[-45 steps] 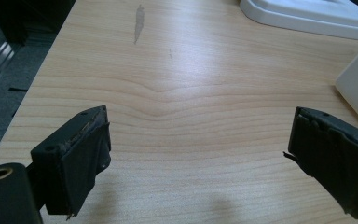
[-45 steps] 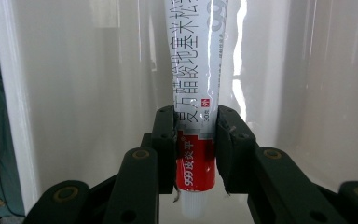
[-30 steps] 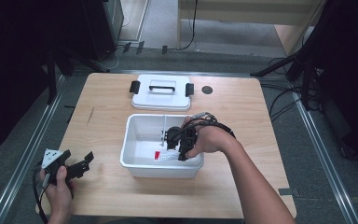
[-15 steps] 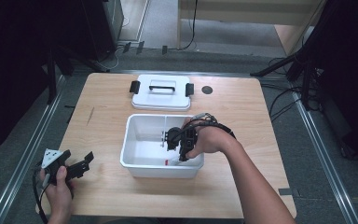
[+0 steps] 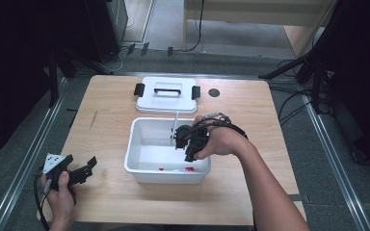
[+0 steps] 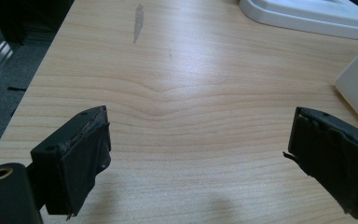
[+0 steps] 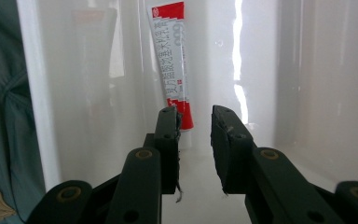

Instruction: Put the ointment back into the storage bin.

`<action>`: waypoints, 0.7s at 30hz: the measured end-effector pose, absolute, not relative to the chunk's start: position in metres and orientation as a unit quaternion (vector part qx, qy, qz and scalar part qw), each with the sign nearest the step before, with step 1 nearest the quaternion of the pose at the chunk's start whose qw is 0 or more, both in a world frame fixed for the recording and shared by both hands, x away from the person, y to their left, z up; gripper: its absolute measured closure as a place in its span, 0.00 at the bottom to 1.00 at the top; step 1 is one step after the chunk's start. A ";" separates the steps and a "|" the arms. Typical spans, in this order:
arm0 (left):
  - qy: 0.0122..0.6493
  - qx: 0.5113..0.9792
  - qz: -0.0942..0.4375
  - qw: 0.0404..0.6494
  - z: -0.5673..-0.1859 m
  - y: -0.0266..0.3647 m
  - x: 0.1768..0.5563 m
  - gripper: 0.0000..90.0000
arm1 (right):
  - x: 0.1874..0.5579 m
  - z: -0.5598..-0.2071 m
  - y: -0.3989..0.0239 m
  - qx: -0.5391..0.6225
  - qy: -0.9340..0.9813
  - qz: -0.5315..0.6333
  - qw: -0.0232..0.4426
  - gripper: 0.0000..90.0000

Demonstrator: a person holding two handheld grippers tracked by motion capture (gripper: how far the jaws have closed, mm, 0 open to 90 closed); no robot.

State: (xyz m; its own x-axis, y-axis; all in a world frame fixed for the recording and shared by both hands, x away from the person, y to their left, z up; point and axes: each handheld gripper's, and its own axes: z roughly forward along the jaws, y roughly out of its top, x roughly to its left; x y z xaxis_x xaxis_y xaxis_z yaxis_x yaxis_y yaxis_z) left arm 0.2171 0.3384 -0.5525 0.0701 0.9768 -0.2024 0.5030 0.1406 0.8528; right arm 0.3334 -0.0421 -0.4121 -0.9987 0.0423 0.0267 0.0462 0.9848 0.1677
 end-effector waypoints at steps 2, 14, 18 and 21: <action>0.622 0.595 0.277 0.426 -0.552 0.339 0.217 0.07 | 0.333 -0.407 -0.046 -0.031 -0.995 -0.092 0.013 0.81; 0.622 0.594 0.280 0.427 -0.553 0.338 0.217 0.07 | 0.331 -0.377 -0.076 -0.061 -0.989 -0.132 0.016 0.74; 0.622 0.594 0.280 0.427 -0.553 0.338 0.217 0.07 | 0.331 -0.372 -0.089 -0.074 -0.987 -0.140 0.012 0.71; 0.622 0.594 0.280 0.426 -0.553 0.338 0.217 0.07 | 0.330 -0.368 -0.099 -0.089 -0.985 -0.147 0.011 0.68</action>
